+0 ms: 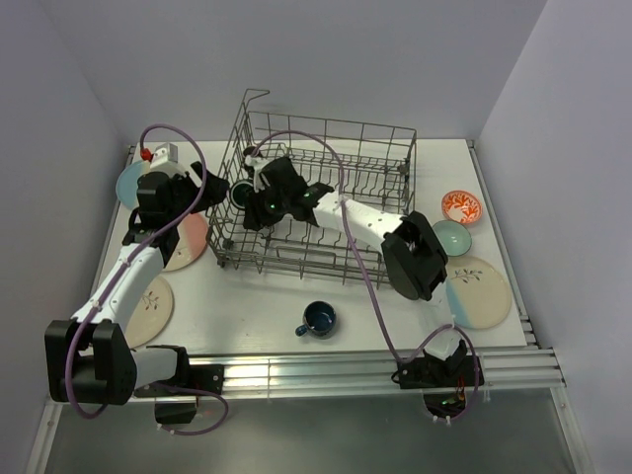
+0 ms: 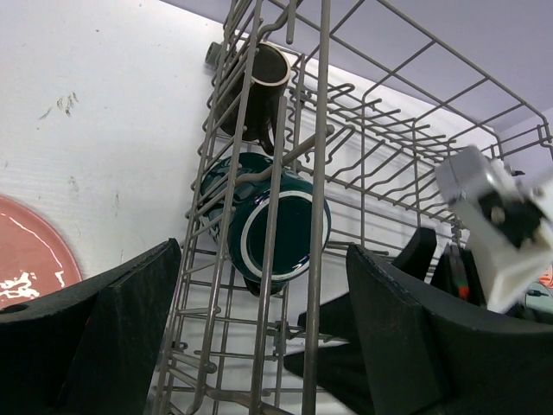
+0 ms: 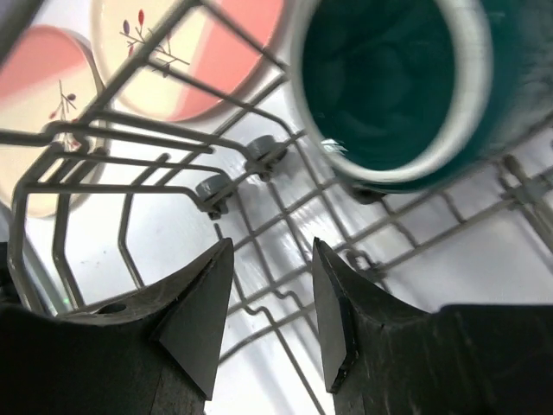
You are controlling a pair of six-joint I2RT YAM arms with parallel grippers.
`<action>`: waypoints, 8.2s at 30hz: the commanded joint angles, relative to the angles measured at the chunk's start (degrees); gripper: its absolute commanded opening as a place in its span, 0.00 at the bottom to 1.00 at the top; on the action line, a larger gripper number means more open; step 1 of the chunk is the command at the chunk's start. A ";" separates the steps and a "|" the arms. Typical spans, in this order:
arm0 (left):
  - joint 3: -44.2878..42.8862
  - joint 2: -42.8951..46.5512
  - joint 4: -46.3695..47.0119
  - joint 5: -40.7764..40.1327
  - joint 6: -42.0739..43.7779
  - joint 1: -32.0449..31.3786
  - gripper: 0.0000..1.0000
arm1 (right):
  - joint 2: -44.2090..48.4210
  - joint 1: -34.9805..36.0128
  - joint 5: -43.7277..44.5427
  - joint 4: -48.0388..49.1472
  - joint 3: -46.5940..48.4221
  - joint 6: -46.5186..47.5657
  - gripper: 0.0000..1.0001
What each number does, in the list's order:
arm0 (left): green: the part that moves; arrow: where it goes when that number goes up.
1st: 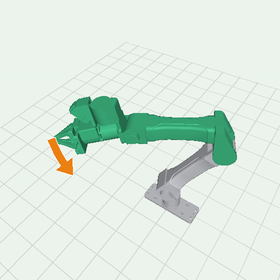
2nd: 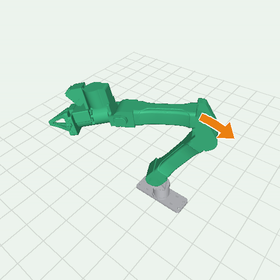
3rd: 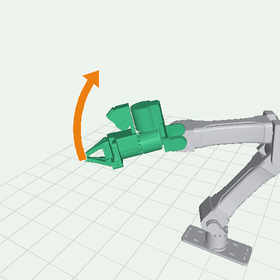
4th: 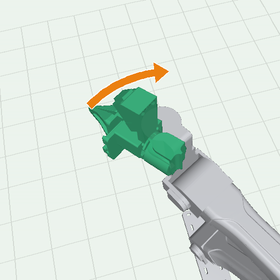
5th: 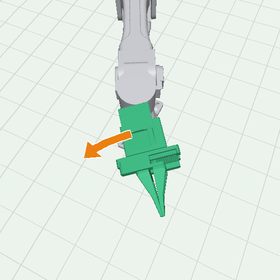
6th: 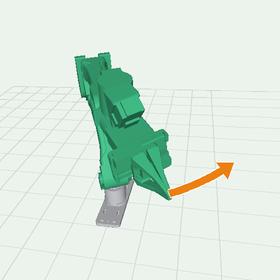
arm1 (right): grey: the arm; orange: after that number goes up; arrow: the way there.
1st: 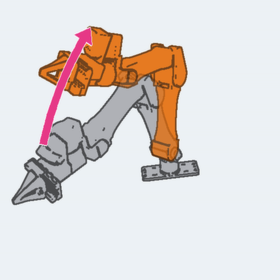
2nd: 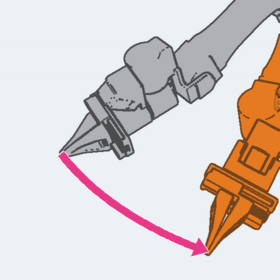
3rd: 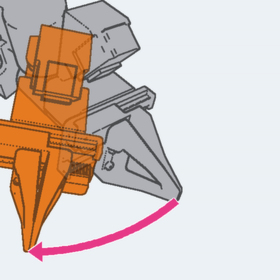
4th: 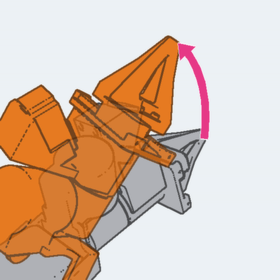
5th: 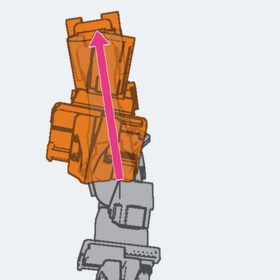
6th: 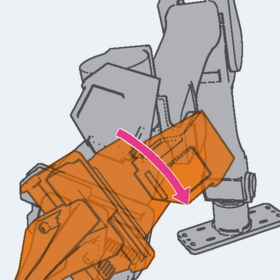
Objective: Load the mixed dishes into the dish rack
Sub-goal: Place the cup upside down on the dish rack
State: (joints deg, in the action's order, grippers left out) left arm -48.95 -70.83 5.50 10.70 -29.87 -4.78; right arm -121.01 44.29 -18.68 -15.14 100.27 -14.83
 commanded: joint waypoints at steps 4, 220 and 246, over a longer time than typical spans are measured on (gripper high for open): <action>4.39 -1.07 -7.17 1.08 0.51 -1.03 0.84 | 3.85 3.60 13.48 4.15 -2.01 0.86 0.49; 4.48 0.87 -3.56 6.26 -4.41 2.58 0.85 | 1.39 -4.21 -12.88 19.79 -2.36 -26.74 0.00; 9.31 4.56 -1.19 6.53 -6.26 2.84 0.85 | -0.80 -5.09 -6.99 -6.31 8.28 6.74 0.00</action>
State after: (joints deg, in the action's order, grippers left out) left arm -41.89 -67.26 9.04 17.91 -38.22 -2.74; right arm -121.36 39.86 -28.14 -18.33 105.34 -13.82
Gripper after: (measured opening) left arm 0.854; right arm 0.138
